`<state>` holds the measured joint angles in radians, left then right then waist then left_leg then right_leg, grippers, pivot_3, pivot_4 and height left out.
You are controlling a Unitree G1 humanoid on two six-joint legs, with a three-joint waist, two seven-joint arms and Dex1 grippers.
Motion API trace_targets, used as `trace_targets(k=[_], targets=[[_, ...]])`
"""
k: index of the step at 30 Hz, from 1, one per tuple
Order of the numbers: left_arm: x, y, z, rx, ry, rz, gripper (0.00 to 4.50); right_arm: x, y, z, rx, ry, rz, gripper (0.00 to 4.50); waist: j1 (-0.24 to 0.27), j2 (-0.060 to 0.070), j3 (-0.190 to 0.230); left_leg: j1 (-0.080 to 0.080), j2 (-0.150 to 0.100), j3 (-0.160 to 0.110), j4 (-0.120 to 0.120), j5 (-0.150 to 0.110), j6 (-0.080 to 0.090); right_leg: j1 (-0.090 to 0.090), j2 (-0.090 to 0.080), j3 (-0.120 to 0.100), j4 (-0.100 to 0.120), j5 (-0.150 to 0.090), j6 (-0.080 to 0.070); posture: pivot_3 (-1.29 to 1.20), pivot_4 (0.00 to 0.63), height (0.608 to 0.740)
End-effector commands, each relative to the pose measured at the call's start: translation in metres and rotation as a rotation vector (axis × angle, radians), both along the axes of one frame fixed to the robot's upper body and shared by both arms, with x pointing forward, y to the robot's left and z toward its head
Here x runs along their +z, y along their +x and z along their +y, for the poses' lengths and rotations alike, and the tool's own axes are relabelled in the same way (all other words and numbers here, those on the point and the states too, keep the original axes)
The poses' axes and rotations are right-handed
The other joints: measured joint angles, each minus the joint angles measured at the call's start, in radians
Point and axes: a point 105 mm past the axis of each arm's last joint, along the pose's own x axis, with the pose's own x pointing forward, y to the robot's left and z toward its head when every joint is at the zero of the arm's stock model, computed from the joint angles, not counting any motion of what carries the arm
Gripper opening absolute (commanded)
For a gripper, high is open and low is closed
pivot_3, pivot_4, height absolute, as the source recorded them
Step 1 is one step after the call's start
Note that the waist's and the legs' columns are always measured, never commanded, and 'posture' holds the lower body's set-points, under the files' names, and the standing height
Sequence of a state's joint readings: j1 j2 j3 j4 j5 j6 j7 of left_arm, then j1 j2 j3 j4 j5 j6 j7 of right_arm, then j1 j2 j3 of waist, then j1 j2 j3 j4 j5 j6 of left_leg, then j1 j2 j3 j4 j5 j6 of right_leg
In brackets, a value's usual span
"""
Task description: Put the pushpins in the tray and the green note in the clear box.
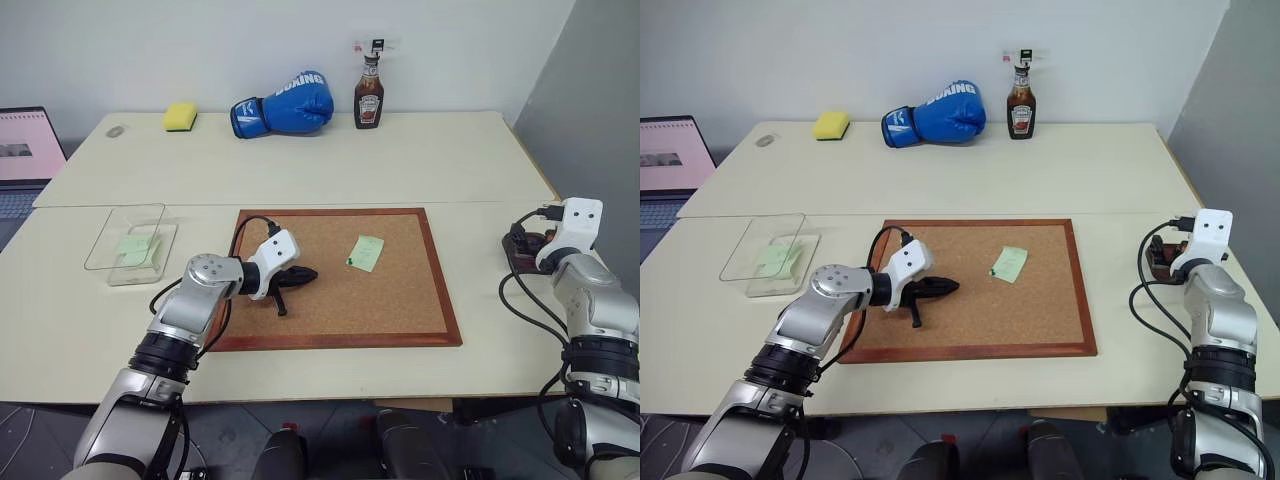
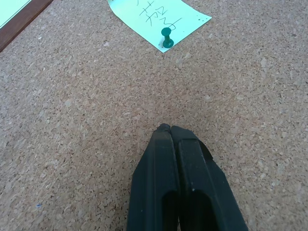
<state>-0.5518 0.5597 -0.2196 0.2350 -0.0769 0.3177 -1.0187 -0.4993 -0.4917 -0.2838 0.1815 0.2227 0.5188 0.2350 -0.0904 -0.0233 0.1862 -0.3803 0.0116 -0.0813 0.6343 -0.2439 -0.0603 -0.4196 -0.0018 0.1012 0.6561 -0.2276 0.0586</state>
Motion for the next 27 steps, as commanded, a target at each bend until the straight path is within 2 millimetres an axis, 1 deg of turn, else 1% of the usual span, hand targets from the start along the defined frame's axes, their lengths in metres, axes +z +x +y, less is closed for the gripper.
trace_targets(k=[1,3,5,6,8,10,11,13,17,22,25,27], targets=[[-0.020,-0.006,0.004,0.002,0.044,0.067,0.00,0.021,-0.014,0.092,0.459,-0.046,-0.102,4.48,0.001,0.000,0.000,0.000,0.000,0.000,0.000,0.000,0.000,0.000,0.000,0.000,0.000,0.000,0.000,0.00,0.150,0.740],[-0.020,-0.006,0.003,0.000,0.043,0.069,0.00,0.014,-0.028,0.129,0.650,-0.086,-0.080,4.48,0.002,0.000,0.000,0.000,0.001,-0.001,0.000,0.000,0.000,0.000,0.000,-0.001,0.000,0.000,0.000,0.00,0.150,0.740],[-0.020,-0.005,0.003,0.000,0.042,0.069,0.00,0.002,-0.045,0.158,0.827,-0.135,-0.050,4.48,0.003,0.000,0.000,0.000,0.001,-0.001,0.000,0.000,0.000,0.000,0.001,-0.001,0.000,0.000,0.000,0.00,0.150,0.740],[-0.020,-0.005,0.003,0.002,0.041,0.069,0.00,-0.002,-0.051,0.170,0.892,-0.129,-0.036,4.48,0.003,0.000,0.000,0.000,0.000,-0.001,0.000,0.000,0.000,0.000,0.000,-0.001,-0.001,0.000,0.000,0.00,0.150,0.740],[-0.019,-0.005,0.003,0.006,0.037,0.071,0.00,-0.009,-0.058,0.190,0.974,-0.117,-0.021,4.48,0.004,0.000,0.000,-0.001,0.000,-0.001,0.000,0.000,0.000,0.000,0.000,-0.001,-0.002,0.000,0.000,0.00,0.150,0.740],[-0.019,-0.006,0.003,0.005,0.034,0.074,0.00,-0.016,-0.060,0.211,1.026,-0.129,-0.009,4.48,0.004,0.000,0.000,-0.001,0.001,-0.001,0.000,0.000,0.000,0.001,0.000,-0.002,-0.004,0.000,0.000,0.00,0.150,0.740],[-0.019,-0.007,0.003,0.004,0.034,0.076,0.00,-0.019,-0.060,0.218,1.042,-0.133,-0.006,4.48,0.004,0.000,0.000,-0.001,0.001,-0.001,0.000,0.000,0.000,0.001,0.000,-0.001,-0.005,0.000,0.000,0.00,0.150,0.740],[-0.020,-0.008,0.003,0.004,0.035,0.079,0.00,-0.022,-0.056,0.226,1.052,-0.130,-0.002,4.48,0.003,0.000,0.000,-0.001,0.001,-0.001,0.000,0.000,0.000,0.001,0.000,-0.001,-0.005,0.000,0.000,0.00,0.150,0.740],[-0.021,-0.009,0.005,0.008,0.037,0.083,0.00,-0.033,-0.040,0.240,1.045,-0.131,0.018,4.48,0.003,0.000,0.000,-0.001,0.001,-0.001,0.000,0.000,0.000,0.001,0.000,-0.002,-0.006,0.000,0.000,0.00,0.150,0.740],[-0.021,-0.009,0.008,0.018,0.042,0.080,0.00,-0.037,-0.026,0.254,1.047,-0.121,0.022,4.48,0.004,0.000,0.000,-0.002,0.001,-0.001,-0.003,0.000,0.000,0.000,0.000,-0.002,-0.007,0.001,0.001,0.00,0.150,0.740],[-0.022,-0.011,0.010,0.020,0.046,0.080,0.00,-0.041,-0.019,0.255,1.032,-0.138,0.034,4.48,0.003,0.000,0.000,-0.002,0.001,-0.001,-0.004,0.000,0.000,0.000,0.000,-0.002,-0.007,0.001,0.001,0.00,0.150,0.740],[-0.022,-0.012,0.010,0.022,0.045,0.081,0.00,-0.045,-0.015,0.252,1.012,-0.144,0.048,4.12,0.003,0.000,0.000,-0.001,0.001,-0.001,-0.004,0.000,0.000,0.000,0.000,-0.002,-0.007,0.001,0.001,0.00,0.150,0.740]])
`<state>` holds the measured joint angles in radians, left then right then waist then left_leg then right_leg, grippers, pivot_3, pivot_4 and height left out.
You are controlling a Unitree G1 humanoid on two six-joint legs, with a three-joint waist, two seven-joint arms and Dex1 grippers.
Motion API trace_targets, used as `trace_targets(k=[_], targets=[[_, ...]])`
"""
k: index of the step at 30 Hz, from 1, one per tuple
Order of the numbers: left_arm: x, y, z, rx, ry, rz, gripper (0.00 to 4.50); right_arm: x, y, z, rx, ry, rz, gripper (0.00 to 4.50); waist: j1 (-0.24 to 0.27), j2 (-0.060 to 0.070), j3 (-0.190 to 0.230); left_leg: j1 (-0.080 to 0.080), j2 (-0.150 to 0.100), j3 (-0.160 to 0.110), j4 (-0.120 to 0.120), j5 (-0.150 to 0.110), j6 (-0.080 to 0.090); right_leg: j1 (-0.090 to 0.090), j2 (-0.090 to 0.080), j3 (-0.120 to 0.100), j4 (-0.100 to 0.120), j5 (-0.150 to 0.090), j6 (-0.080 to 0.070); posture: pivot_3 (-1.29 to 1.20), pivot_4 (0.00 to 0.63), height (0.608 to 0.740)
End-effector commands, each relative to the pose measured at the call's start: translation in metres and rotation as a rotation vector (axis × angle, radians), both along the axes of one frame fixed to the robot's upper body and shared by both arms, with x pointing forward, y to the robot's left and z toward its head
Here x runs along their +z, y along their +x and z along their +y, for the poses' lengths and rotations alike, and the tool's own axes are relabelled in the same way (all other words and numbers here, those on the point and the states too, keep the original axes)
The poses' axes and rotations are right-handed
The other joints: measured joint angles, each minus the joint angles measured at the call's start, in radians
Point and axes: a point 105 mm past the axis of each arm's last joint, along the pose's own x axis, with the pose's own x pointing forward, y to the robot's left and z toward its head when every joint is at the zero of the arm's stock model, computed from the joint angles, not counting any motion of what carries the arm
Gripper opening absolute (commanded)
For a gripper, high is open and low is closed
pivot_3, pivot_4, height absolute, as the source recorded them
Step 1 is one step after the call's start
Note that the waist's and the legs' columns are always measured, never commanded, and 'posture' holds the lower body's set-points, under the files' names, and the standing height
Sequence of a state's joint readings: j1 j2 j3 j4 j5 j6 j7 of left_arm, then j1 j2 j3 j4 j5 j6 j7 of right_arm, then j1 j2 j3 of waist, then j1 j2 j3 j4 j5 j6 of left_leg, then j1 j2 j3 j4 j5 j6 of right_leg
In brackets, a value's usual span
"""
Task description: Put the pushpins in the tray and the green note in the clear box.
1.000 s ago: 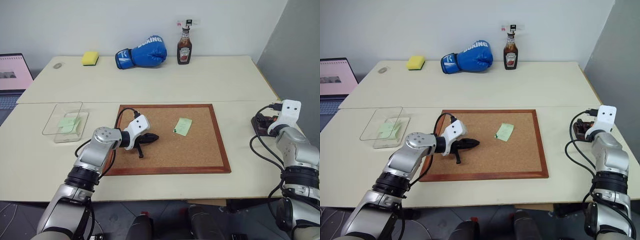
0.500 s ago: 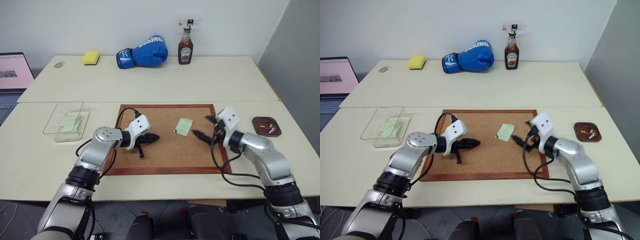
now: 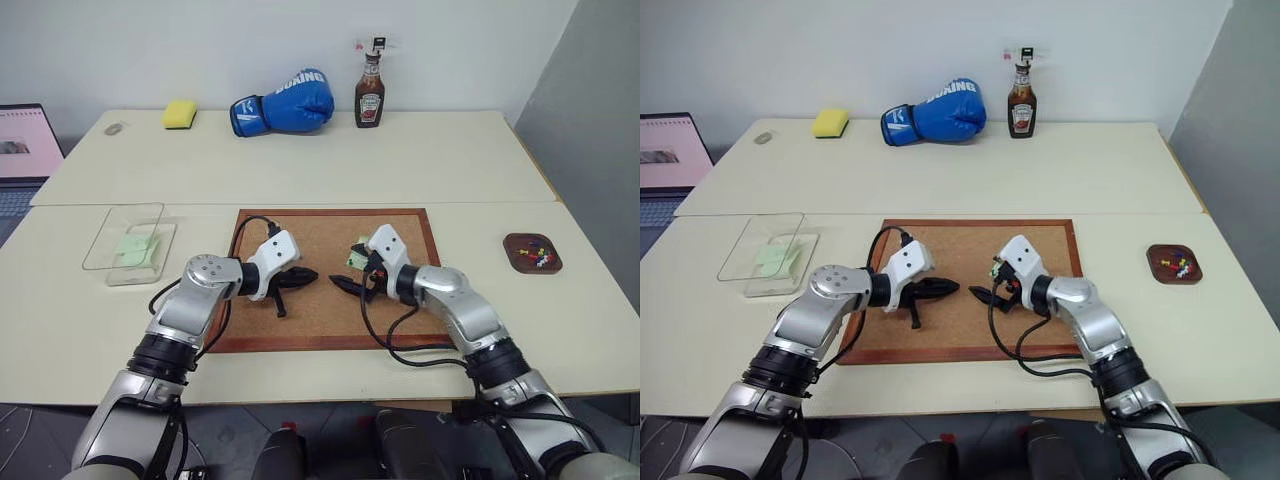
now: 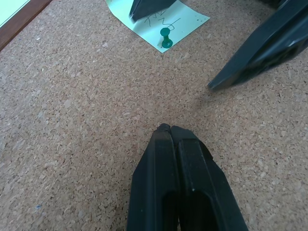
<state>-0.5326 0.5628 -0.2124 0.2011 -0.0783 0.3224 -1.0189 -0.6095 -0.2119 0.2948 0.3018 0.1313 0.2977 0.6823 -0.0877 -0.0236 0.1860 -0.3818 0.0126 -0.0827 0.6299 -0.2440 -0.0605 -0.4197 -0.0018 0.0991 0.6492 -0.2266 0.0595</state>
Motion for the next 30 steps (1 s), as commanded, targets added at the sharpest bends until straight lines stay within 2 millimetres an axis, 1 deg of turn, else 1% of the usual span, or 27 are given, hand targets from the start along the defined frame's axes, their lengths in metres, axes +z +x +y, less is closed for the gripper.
trace_targets(k=[1,2,4,7,8,9,12,13,16,17,19,21,22,28,30], targets=[[-0.023,-0.009,0.011,0.030,0.048,0.090,0.00,0.007,0.010,-0.003,-0.027,-0.002,-0.039,4.01,0.000,0.000,0.000,0.000,0.000,0.000,0.000,0.000,0.000,0.000,0.000,0.000,0.000,0.000,0.000,0.00,0.150,0.740],[-0.024,-0.010,0.012,0.032,0.050,0.091,0.00,0.008,0.010,-0.004,-0.031,0.011,-0.034,3.75,0.000,0.000,0.000,0.000,0.000,0.000,0.000,0.000,0.000,0.000,0.000,0.000,0.000,0.000,0.000,0.00,0.150,0.740],[-0.025,-0.010,0.012,0.034,0.050,0.092,0.00,0.010,0.012,-0.005,-0.043,0.022,-0.032,3.42,-0.001,0.000,0.000,0.000,0.000,0.000,0.000,0.000,0.000,0.000,0.000,0.000,0.000,0.000,0.000,0.00,0.150,0.740],[-0.024,-0.011,0.010,0.032,0.044,0.094,0.00,0.009,0.014,-0.007,-0.050,0.017,-0.037,2.78,-0.002,0.000,0.000,0.000,0.000,0.000,0.000,0.000,0.000,0.000,0.000,0.000,0.000,0.000,0.000,0.00,0.150,0.740],[-0.024,-0.010,0.010,0.031,0.043,0.093,0.00,0.009,0.014,-0.008,-0.052,0.014,-0.037,2.67,-0.002,0.000,0.000,0.000,0.000,0.000,0.000,0.000,0.000,0.000,0.000,0.000,0.000,0.000,0.000,0.00,0.150,0.740],[-0.023,-0.010,0.009,0.031,0.041,0.093,0.00,0.008,0.014,-0.008,-0.053,0.014,-0.037,2.38,-0.002,0.000,0.000,0.000,0.000,0.000,0.000,0.000,0.000,0.000,0.000,0.000,0.000,0.000,0.000,0.00,0.150,0.740],[-0.024,-0.009,0.009,0.032,0.042,0.093,0.00,0.008,0.015,-0.010,-0.063,0.009,-0.042,1.92,-0.002,0.000,0.000,0.000,0.000,0.000,0.000,0.000,0.000,0.000,0.000,0.000,0.000,0.000,0.000,0.00,0.150,0.740],[-0.024,-0.009,0.009,0.032,0.042,0.094,0.00,0.007,0.015,-0.011,-0.068,0.000,-0.046,1.67,-0.002,0.000,0.000,0.000,0.000,0.000,0.000,0.000,0.000,0.000,0.000,0.000,0.000,0.000,0.000,0.00,0.150,0.740],[-0.023,-0.009,0.008,0.032,0.037,0.096,0.00,0.007,0.015,-0.014,-0.072,-0.009,-0.053,1.13,-0.002,0.000,0.000,0.000,0.000,0.000,0.000,0.000,0.000,0.000,0.000,0.000,0.000,0.000,0.000,0.00,0.150,0.740],[-0.023,-0.009,0.008,0.031,0.036,0.096,0.00,0.007,0.015,-0.014,-0.071,-0.006,-0.055,0.90,-0.002,0.000,0.000,0.000,0.000,0.000,0.000,0.000,0.000,0.000,0.000,0.000,0.000,0.000,0.000,0.00,0.150,0.740],[-0.023,-0.008,0.007,0.031,0.037,0.095,0.00,0.010,0.014,-0.013,-0.061,0.002,-0.061,0.62,-0.002,0.000,0.000,0.000,0.000,0.000,0.000,0.000,0.000,0.000,0.000,0.000,0.000,0.000,0.000,0.00,0.150,0.740],[-0.024,-0.006,0.008,0.037,0.043,0.091,0.00,0.017,0.012,-0.010,-0.044,0.022,-0.086,0.16,-0.001,0.000,0.000,0.000,0.000,0.000,0.000,0.000,0.000,0.000,0.000,0.000,0.000,0.000,0.000,0.00,0.150,0.740],[-0.025,-0.006,0.008,0.037,0.045,0.091,0.00,0.022,0.010,-0.009,-0.036,0.046,-0.092,0.03,0.000,0.000,0.000,0.000,0.000,0.000,0.000,0.000,0.000,0.000,0.000,0.000,0.000,0.000,0.000,0.00,0.150,0.740],[-0.029,-0.007,0.011,0.046,0.059,0.091,0.00,0.048,0.008,-0.011,-0.049,0.099,-0.154,0.03,0.000,0.000,0.000,0.000,0.000,0.000,0.000,0.000,0.000,0.000,0.000,0.000,0.000,0.000,0.000,0.00,0.150,0.740],[-0.029,-0.007,0.012,0.048,0.063,0.090,0.00,0.054,0.006,-0.012,-0.050,0.107,-0.163,0.03,0.000,0.000,0.000,0.000,0.000,0.000,0.000,0.000,0.000,0.000,0.000,0.000,0.000,0.000,0.000,0.00,0.150,0.740]])
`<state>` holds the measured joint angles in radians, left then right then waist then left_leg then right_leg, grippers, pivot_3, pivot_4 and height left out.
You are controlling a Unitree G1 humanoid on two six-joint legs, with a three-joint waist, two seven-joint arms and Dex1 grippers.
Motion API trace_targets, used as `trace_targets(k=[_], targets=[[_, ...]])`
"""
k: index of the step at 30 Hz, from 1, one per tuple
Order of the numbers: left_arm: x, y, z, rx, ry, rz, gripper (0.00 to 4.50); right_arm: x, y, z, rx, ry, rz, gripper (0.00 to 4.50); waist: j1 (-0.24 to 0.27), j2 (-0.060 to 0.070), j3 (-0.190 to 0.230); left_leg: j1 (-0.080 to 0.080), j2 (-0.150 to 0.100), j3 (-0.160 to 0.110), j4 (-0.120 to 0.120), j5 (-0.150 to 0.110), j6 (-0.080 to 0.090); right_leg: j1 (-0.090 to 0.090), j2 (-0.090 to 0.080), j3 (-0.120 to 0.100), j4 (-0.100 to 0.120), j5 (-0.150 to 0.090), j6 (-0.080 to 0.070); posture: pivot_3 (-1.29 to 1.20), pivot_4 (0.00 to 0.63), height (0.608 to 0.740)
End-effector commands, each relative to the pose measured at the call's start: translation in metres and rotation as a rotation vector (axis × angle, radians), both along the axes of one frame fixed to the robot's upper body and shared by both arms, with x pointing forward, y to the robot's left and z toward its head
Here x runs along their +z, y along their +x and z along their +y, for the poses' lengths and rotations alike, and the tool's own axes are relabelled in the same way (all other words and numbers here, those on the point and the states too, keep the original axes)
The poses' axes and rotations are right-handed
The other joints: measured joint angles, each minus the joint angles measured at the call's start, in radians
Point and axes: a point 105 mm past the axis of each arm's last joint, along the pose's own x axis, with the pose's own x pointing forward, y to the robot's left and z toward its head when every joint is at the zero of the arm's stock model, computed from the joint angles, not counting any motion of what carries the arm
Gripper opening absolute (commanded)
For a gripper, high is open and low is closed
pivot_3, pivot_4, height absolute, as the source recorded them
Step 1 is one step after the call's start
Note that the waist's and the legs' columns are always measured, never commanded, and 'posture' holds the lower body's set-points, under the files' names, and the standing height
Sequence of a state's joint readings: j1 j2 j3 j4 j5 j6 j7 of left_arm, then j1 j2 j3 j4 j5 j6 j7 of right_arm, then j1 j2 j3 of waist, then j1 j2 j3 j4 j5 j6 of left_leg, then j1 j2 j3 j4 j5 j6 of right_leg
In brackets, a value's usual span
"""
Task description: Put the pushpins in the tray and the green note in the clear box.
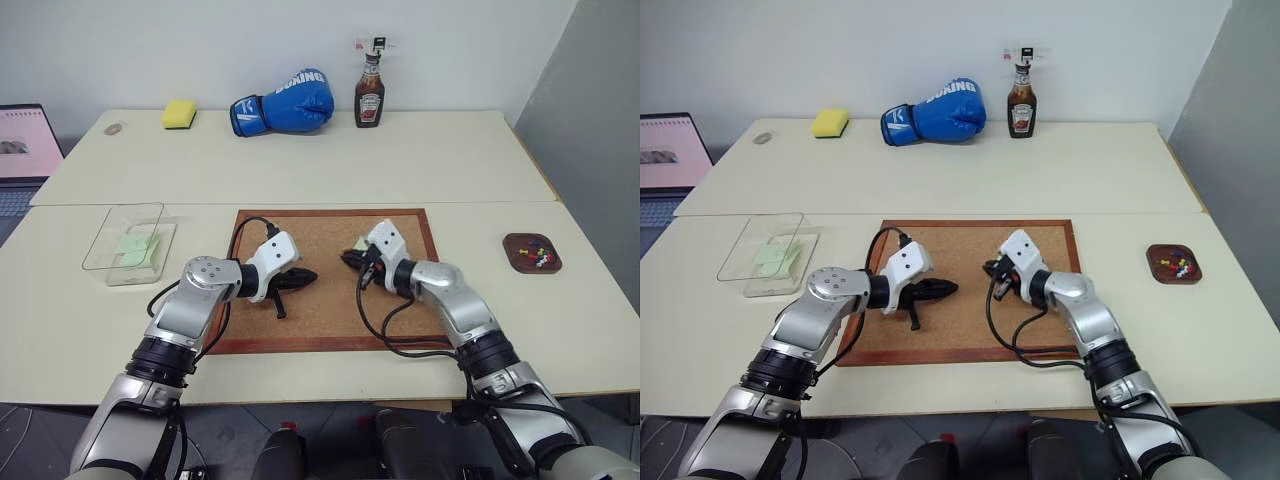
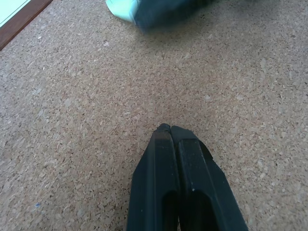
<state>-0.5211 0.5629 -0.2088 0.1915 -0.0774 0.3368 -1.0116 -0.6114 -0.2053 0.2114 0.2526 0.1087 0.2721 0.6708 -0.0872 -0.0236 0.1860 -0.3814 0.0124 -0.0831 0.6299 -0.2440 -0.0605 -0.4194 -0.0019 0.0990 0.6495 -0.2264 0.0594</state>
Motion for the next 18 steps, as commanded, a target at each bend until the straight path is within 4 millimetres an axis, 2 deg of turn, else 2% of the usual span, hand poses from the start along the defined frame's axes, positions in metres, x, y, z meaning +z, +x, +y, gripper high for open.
trace_targets(k=[1,5,9,14,16,18], targets=[[-0.027,-0.005,0.012,0.039,0.064,0.078,0.00,0.033,-0.003,-0.001,0.006,0.057,-0.083,0.03,0.000,0.000,0.000,0.000,0.000,0.000,0.000,0.000,0.000,0.000,0.000,0.000,0.000,0.000,0.000,0.00,0.150,0.740],[-0.025,-0.002,0.014,0.052,0.055,0.070,0.00,0.049,-0.009,-0.003,0.009,0.072,-0.113,0.03,0.000,0.000,0.000,0.001,0.000,0.000,0.000,0.000,0.000,0.000,0.000,0.000,0.001,0.000,0.000,0.00,0.150,0.740],[-0.013,0.001,0.009,0.074,-0.033,0.081,0.00,0.055,-0.019,-0.002,0.053,0.022,-0.164,0.03,0.000,0.000,0.000,0.001,0.000,0.000,0.000,0.000,0.000,0.000,0.000,0.000,0.001,0.000,0.000,0.00,0.150,0.740],[0.037,0.007,-0.011,0.085,-0.344,0.151,0.00,0.056,-0.031,-0.005,0.115,-0.105,-0.264,0.03,0.001,0.000,0.000,-0.001,0.000,0.000,0.001,0.000,0.000,0.000,0.000,-0.001,0.000,0.000,0.000,0.00,0.150,0.740],[0.065,0.009,-0.013,0.071,-0.490,0.192,0.39,0.055,-0.035,-0.009,0.148,-0.183,-0.331,0.00,0.002,-0.001,0.001,-0.002,0.000,-0.001,0.001,0.000,0.000,-0.001,0.000,-0.001,0.000,0.000,0.000,0.00,0.150,0.740],[0.085,0.009,-0.012,0.055,-0.592,0.233,0.73,0.053,-0.038,-0.012,0.179,-0.246,-0.383,0.00,0.003,-0.002,0.001,-0.004,0.000,-0.001,0.001,0.000,0.000,-0.002,0.000,-0.002,-0.001,0.000,0.000,0.00,0.150,0.740]])
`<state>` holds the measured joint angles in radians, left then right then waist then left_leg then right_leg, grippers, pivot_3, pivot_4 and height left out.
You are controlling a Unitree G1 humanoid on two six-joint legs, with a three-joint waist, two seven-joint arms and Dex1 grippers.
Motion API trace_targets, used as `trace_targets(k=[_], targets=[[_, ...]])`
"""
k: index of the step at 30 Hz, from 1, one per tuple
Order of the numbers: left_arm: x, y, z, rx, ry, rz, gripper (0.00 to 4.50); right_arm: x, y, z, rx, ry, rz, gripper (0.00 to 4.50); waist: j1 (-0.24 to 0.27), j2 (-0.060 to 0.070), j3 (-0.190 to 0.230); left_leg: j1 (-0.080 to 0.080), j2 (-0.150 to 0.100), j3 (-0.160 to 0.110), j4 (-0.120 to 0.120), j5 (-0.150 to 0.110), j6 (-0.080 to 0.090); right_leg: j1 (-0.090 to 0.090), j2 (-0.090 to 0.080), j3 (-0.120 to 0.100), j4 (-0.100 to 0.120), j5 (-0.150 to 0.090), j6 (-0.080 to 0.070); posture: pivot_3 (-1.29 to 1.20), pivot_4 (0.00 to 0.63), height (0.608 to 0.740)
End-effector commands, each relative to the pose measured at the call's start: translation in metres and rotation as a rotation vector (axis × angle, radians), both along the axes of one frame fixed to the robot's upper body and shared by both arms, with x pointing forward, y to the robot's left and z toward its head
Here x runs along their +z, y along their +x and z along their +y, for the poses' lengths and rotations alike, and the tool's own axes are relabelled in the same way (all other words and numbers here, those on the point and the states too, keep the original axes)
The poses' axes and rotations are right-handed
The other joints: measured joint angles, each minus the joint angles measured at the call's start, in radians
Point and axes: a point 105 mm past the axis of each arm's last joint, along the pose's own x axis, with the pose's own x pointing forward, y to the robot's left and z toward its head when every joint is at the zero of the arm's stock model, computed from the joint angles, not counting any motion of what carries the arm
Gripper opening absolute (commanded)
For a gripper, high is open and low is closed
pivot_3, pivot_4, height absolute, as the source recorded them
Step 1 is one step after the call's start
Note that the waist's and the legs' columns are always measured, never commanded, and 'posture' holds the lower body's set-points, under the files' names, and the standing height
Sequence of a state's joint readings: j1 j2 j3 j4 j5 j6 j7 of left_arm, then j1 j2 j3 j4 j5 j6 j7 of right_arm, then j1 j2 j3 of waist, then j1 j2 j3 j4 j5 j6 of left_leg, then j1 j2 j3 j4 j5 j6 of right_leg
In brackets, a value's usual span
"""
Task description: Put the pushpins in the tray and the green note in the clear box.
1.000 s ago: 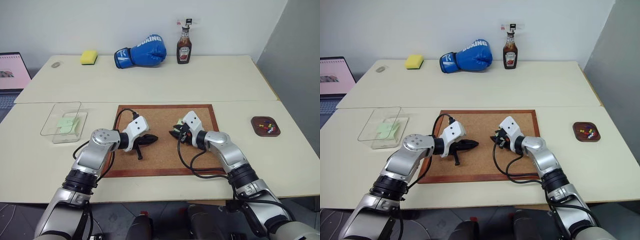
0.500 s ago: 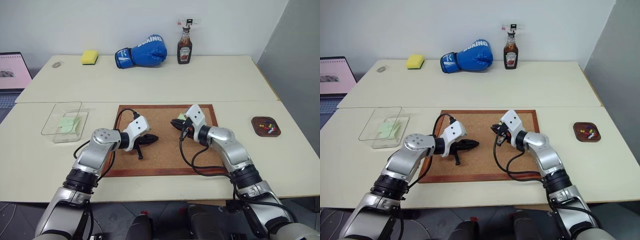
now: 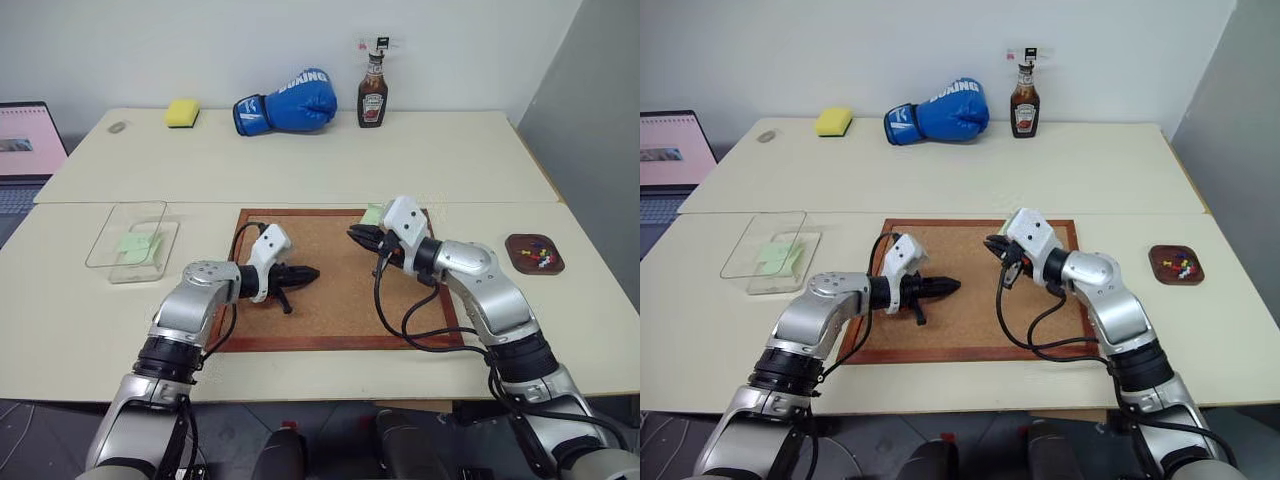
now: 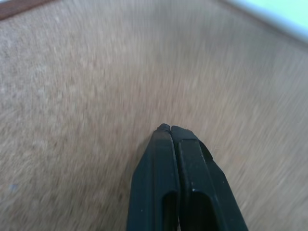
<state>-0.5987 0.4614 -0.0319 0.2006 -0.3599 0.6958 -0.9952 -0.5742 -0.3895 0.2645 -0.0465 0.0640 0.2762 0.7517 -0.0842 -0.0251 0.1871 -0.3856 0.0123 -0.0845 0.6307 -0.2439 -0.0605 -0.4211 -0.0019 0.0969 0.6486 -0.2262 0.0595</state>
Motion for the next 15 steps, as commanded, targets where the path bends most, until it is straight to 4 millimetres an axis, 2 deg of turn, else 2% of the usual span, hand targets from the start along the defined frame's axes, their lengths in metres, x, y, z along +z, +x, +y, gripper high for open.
trace_targets(k=[1,3,9,15], targets=[[0.057,0.001,0.001,-0.027,-0.208,-0.021,0.96,0.014,-0.011,0.001,0.079,-0.081,-0.159,0.00,0.000,0.000,0.000,0.000,0.000,0.000,0.000,0.000,0.000,0.000,0.000,0.000,-0.001,0.000,0.000,0.00,0.150,0.740],[0.067,-0.001,0.001,-0.037,-0.269,0.016,1.29,0.012,-0.013,-0.001,0.095,-0.122,-0.202,0.00,-0.002,0.000,0.000,0.000,0.000,0.000,0.000,0.000,0.000,0.000,-0.001,0.000,-0.002,0.000,0.000,0.00,0.150,0.740],[0.068,-0.006,-0.003,-0.078,-0.321,0.106,2.50,0.007,-0.020,-0.002,0.159,-0.219,-0.314,0.00,-0.003,0.000,0.000,0.000,0.000,0.000,-0.001,0.000,0.000,0.000,0.000,0.000,-0.002,0.000,0.000,0.00,0.150,0.740],[0.068,-0.002,-0.014,-0.081,-0.367,0.156,3.70,0.006,-0.031,0.007,0.237,-0.268,-0.405,0.00,0.000,0.000,0.000,0.001,0.000,0.000,0.000,0.000,-0.001,0.001,-0.001,0.000,-0.002,0.000,0.000,0.00,0.150,0.740]])
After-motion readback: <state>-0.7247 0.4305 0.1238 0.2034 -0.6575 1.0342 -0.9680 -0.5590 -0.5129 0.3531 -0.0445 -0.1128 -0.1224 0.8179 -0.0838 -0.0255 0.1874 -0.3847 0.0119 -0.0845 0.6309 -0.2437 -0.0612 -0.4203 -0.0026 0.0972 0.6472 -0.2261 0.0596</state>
